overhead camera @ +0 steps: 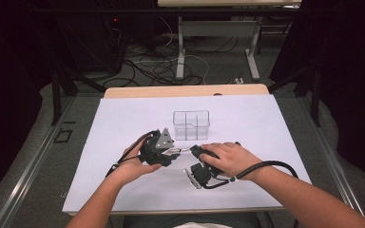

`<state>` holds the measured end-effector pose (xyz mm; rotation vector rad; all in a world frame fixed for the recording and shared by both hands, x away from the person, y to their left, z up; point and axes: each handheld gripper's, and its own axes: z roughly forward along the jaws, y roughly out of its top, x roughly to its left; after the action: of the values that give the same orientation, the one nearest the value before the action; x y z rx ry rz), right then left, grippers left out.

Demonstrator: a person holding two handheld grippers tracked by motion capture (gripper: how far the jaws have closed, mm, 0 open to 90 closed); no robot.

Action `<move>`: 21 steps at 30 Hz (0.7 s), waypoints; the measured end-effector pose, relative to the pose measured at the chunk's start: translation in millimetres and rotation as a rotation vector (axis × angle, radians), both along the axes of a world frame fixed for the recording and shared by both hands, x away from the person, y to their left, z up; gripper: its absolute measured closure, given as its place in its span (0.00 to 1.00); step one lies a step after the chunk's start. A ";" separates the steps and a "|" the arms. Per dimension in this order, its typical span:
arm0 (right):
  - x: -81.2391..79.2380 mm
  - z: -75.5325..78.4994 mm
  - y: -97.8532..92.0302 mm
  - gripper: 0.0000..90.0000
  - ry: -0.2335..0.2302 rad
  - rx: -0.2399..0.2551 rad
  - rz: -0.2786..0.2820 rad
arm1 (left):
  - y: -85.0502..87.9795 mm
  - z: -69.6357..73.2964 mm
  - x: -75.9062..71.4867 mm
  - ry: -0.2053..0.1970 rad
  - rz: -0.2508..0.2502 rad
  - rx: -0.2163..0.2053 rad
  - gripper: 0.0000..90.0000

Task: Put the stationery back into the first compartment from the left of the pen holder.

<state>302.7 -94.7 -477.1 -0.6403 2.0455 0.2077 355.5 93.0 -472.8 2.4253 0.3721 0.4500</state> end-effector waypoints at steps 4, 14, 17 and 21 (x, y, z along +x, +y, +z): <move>0.0 -0.5 1.1 0.89 0.002 -0.004 0.002 | -3.4 -2.4 0.1 -0.001 -0.007 0.021 0.57; -0.5 -1.6 5.3 0.89 0.000 0.000 0.013 | -13.7 -4.0 -0.5 0.000 -0.029 0.036 0.65; -0.5 -1.4 7.2 0.89 -0.001 -0.006 0.022 | -17.0 -5.0 -0.4 0.001 -0.034 0.044 0.68; -0.8 -2.3 8.9 0.89 -0.001 -0.003 0.026 | -20.5 -5.1 0.1 -0.002 -0.042 0.056 0.73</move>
<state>301.9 -85.8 -479.4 -0.6691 2.0377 0.2187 355.6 72.5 -477.8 2.4819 0.3108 0.4498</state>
